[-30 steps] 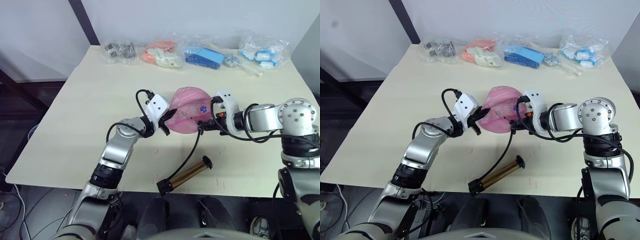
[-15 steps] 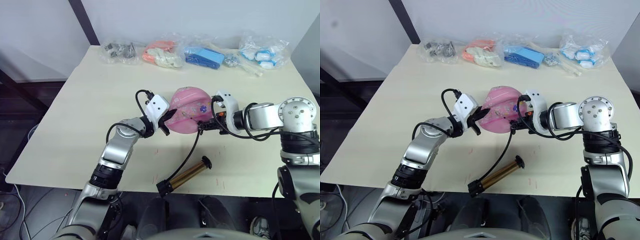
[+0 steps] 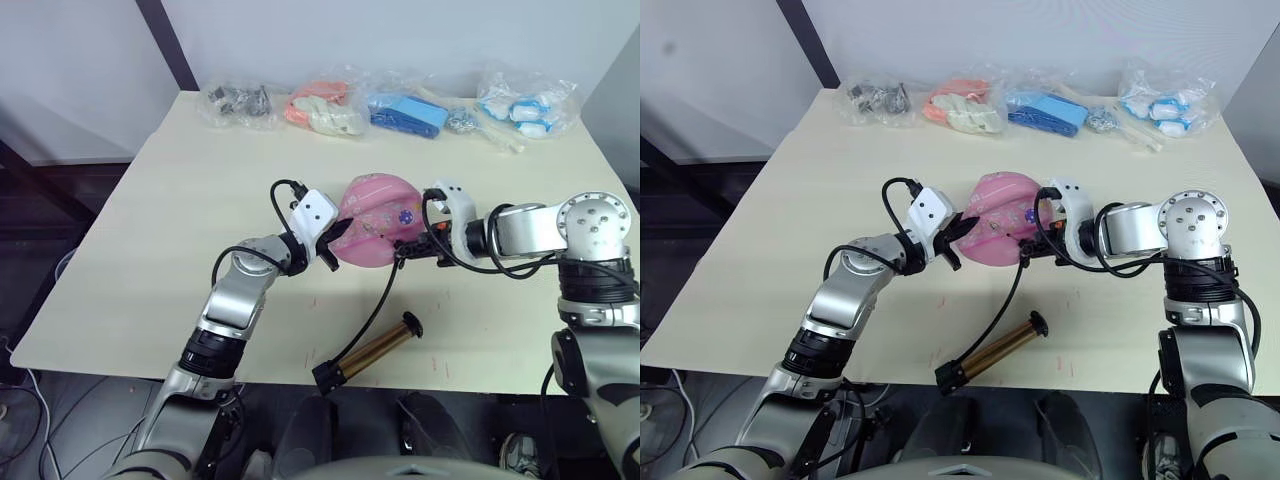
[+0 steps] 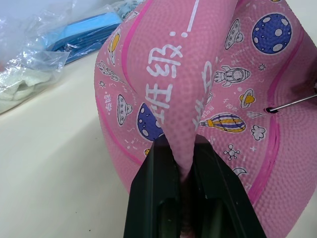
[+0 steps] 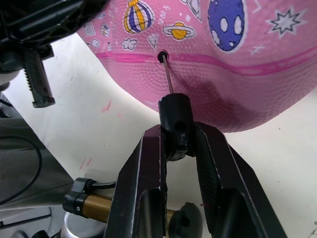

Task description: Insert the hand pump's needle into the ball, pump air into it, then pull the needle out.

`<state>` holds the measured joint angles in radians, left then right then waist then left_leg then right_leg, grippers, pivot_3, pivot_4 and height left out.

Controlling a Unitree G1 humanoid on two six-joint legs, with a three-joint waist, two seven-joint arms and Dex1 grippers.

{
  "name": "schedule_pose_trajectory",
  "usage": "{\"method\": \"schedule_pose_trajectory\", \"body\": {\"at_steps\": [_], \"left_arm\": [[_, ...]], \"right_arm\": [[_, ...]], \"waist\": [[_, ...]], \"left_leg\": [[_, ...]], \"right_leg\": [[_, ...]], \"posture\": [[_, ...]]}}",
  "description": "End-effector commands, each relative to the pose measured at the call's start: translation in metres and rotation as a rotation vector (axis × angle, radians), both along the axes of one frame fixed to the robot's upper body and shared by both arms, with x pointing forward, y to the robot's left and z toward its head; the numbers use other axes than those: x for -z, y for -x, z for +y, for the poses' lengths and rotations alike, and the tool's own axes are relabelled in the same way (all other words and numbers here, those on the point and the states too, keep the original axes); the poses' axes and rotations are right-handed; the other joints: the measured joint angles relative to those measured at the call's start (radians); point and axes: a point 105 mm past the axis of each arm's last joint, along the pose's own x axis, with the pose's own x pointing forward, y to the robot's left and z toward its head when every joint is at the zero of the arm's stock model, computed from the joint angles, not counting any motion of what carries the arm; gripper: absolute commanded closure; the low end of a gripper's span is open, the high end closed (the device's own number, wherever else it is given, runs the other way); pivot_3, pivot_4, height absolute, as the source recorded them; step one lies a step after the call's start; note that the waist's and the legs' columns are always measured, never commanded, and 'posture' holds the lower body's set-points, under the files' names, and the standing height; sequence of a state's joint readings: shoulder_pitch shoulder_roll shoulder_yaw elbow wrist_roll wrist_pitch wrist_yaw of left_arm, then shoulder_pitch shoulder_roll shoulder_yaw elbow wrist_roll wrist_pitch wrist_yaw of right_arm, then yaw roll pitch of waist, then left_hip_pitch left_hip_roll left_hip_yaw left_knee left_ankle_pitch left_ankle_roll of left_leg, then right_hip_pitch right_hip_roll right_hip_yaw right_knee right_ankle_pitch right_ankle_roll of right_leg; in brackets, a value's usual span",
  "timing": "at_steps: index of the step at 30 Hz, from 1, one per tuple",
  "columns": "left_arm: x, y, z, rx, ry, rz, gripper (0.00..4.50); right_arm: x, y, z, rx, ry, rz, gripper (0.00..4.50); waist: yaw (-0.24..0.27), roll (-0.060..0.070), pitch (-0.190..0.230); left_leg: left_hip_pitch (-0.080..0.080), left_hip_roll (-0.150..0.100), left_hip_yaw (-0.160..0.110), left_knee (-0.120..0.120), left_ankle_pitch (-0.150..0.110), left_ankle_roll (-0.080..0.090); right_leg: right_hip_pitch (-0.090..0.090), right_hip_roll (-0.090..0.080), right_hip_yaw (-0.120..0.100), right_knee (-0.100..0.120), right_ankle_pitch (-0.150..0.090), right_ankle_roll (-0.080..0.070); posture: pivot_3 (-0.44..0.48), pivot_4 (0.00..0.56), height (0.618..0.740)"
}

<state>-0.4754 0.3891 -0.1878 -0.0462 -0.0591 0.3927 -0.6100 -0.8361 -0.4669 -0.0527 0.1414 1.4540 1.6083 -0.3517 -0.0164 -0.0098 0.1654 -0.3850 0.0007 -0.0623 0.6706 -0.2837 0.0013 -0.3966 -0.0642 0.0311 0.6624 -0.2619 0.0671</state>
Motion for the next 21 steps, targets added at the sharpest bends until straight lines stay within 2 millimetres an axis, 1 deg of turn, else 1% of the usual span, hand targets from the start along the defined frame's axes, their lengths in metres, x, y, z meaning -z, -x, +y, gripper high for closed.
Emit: {"method": "schedule_pose_trajectory", "body": {"at_steps": [1, 7, 12, 19, 21], "left_arm": [[0.012, 0.004, -0.002, 0.017, -0.026, 0.031, 4.46], [0.013, 0.003, -0.002, 0.019, -0.032, 0.028, 4.46], [0.015, 0.004, -0.001, 0.023, -0.038, 0.027, 4.46], [0.017, 0.004, -0.002, 0.025, -0.043, 0.029, 4.46], [0.018, 0.004, -0.002, 0.026, -0.045, 0.029, 4.46]], "right_arm": [[-0.006, -0.002, 0.0, 0.005, -0.007, 0.011, 4.2], [-0.004, -0.002, -0.002, 0.007, 0.006, 0.065, 4.2], [-0.007, -0.003, -0.003, 0.01, 0.031, 0.084, 4.2], [-0.012, -0.003, 0.002, 0.022, 0.044, 0.123, 4.2], [-0.015, -0.003, 0.004, 0.002, 0.056, 0.135, 4.2]], "waist": [[0.0, 0.0, 0.0], [0.0, 0.0, 0.0], [0.0, 0.0, 0.0], [0.001, 0.0, 0.0], [0.001, 0.0, 0.0]], "left_leg": [[0.0, 0.0, 0.0, 0.0, 0.0, 0.0], [0.0, 0.0, 0.0, 0.0, 0.0, 0.0], [0.0, 0.0, 0.0, 0.0, 0.0, 0.0], [-0.001, 0.0, 0.0, 0.0, 0.0, 0.0], [-0.001, 0.0, 0.0, 0.0, 0.0, 0.0]], "right_leg": [[0.0, 0.0, 0.0, 0.0, 0.0, 0.0], [0.0, 0.0, 0.0, 0.0, 0.0, 0.0], [0.0, 0.0, 0.0, -0.001, 0.0, 0.0], [0.0, 0.0, 0.0, -0.001, 0.0, 0.0], [0.0, 0.0, 0.0, -0.001, 0.0, 0.0]], "posture": [[0.0, 0.15, 0.74], [0.0, 0.15, 0.74], [0.0, 0.15, 0.74], [0.0, 0.15, 0.74], [0.0, 0.15, 0.74]]}}
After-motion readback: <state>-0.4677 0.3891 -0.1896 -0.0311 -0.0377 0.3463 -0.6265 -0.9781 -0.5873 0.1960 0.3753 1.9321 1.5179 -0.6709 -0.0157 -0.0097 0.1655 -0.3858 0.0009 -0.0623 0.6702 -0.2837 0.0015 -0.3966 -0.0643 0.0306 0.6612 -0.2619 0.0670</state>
